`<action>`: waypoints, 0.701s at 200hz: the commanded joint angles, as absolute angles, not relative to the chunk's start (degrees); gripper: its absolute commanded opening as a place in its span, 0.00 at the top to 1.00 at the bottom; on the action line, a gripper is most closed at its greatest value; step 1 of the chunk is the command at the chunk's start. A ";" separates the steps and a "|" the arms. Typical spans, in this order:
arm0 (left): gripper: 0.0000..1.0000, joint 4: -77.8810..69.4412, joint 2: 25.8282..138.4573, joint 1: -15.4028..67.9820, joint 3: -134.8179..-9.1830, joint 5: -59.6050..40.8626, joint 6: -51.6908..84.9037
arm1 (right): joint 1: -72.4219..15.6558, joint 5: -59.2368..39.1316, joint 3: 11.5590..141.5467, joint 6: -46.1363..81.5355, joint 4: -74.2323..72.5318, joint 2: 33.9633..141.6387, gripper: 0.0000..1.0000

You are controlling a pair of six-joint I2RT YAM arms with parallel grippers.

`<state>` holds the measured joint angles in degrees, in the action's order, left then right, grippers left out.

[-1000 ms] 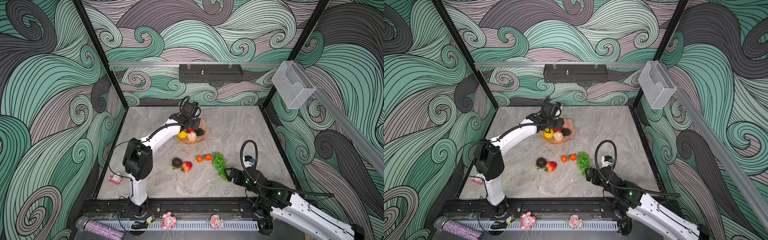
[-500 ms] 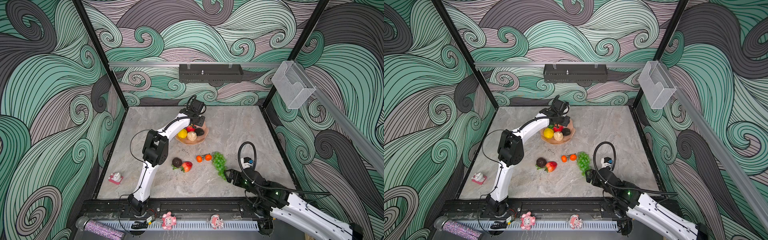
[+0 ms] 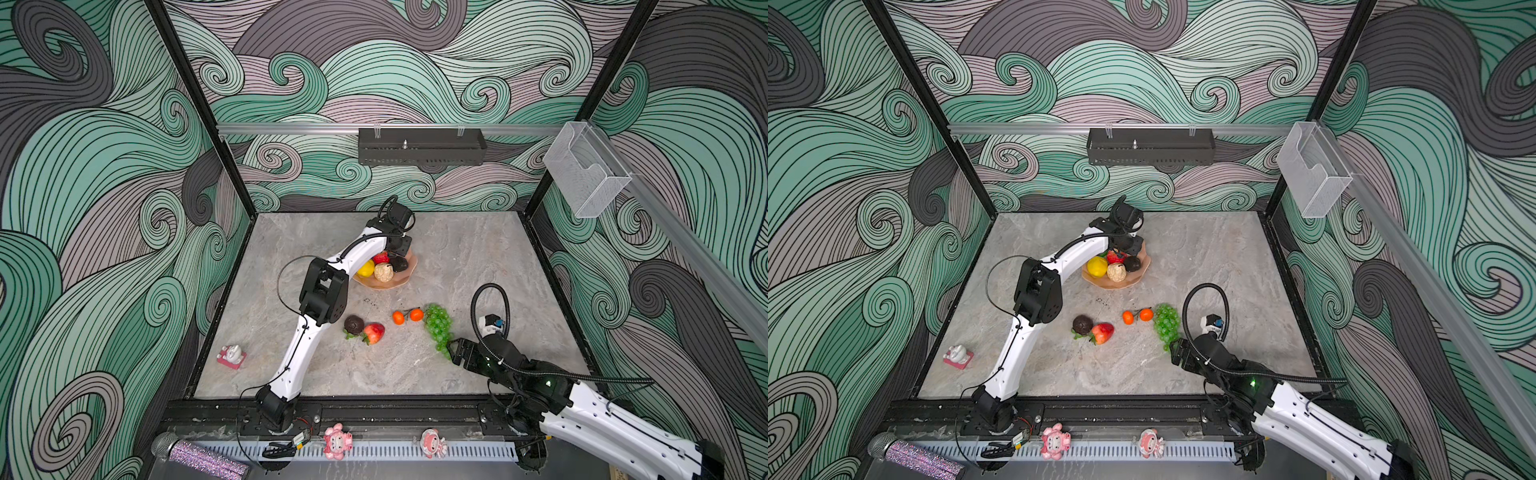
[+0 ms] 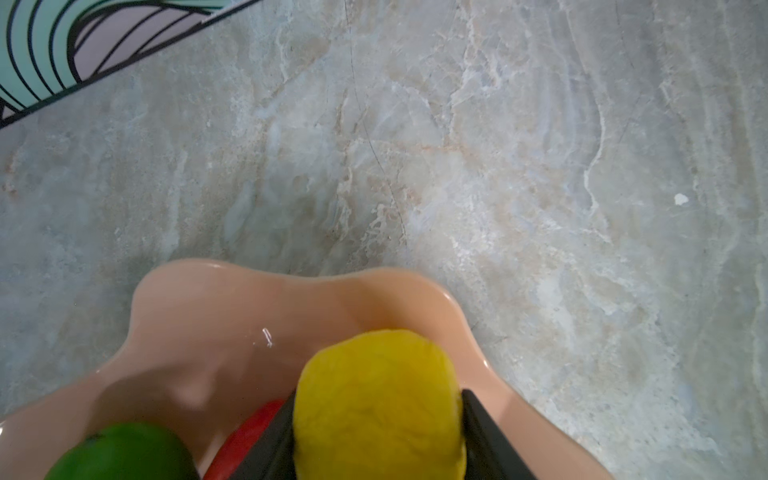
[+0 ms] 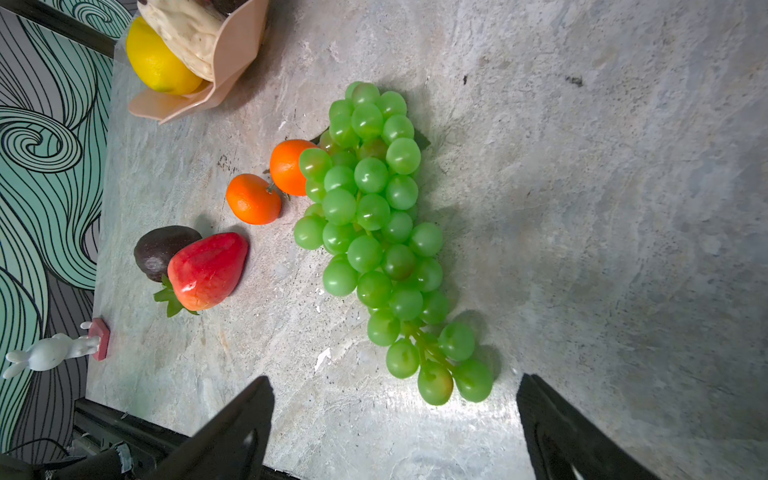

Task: Place and organize the fake fruits in the fruit bowl
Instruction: 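Carry the yellow lemon over the pink bowl with the left gripper while right withdraws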

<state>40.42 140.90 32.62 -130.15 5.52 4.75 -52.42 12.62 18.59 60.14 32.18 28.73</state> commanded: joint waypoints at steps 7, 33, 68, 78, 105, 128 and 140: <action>0.46 43.51 142.69 32.01 -133.54 6.07 3.47 | -52.16 12.56 18.20 60.56 30.98 29.69 0.08; 0.44 43.72 143.23 31.91 -133.59 5.98 3.34 | -52.23 12.41 18.11 60.67 30.50 29.97 0.08; 0.43 44.12 143.61 31.98 -133.48 6.06 3.43 | -52.21 12.52 17.89 60.77 30.50 29.85 0.08; 0.42 44.12 143.48 31.92 -133.48 6.15 3.43 | -52.21 12.57 17.74 60.79 30.51 29.77 0.08; 0.36 44.12 143.00 31.97 -133.48 6.59 3.52 | -52.21 12.61 17.75 60.74 30.58 29.68 0.08; 0.33 44.30 142.49 31.96 -133.61 6.59 3.52 | -52.18 12.74 17.88 60.66 30.50 29.73 0.08; 0.32 44.30 142.03 31.93 -133.44 6.59 3.52 | -52.21 12.74 17.84 60.78 30.55 29.77 0.08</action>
